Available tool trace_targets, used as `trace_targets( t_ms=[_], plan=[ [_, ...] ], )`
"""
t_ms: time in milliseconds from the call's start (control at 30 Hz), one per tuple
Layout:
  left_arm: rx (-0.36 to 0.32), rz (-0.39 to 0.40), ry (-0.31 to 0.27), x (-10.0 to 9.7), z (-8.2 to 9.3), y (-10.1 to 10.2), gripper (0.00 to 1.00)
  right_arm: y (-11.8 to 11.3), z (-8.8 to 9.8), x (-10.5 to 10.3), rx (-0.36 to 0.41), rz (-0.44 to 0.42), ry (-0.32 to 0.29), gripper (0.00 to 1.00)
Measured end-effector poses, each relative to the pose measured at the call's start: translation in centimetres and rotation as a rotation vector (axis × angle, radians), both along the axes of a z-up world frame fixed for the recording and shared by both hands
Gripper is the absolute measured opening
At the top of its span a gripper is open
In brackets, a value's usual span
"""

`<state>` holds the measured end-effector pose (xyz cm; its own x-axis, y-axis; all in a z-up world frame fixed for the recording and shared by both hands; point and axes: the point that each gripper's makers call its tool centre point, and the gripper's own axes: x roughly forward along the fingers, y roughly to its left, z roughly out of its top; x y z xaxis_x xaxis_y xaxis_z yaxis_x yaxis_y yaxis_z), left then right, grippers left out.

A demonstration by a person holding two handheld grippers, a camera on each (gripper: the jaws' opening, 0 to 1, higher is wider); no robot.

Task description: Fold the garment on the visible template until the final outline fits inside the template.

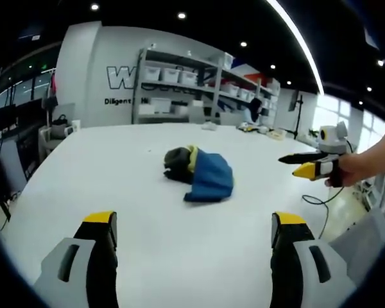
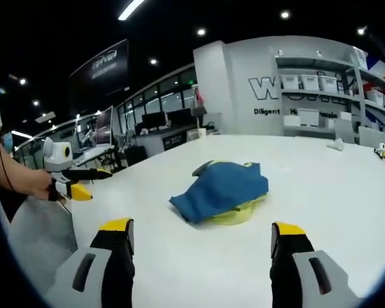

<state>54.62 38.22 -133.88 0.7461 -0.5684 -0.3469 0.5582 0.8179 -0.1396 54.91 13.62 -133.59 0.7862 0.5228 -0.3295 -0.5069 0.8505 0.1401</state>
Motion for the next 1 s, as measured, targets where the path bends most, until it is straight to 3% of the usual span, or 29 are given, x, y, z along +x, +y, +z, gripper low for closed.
trace_targets(
  t_ms=[1000],
  plan=[
    [-0.018,-0.002,0.008,1.0,0.2,-0.5,0.97,2.6,-0.6,2.8,-0.003,0.057,0.008,0.76]
  ],
)
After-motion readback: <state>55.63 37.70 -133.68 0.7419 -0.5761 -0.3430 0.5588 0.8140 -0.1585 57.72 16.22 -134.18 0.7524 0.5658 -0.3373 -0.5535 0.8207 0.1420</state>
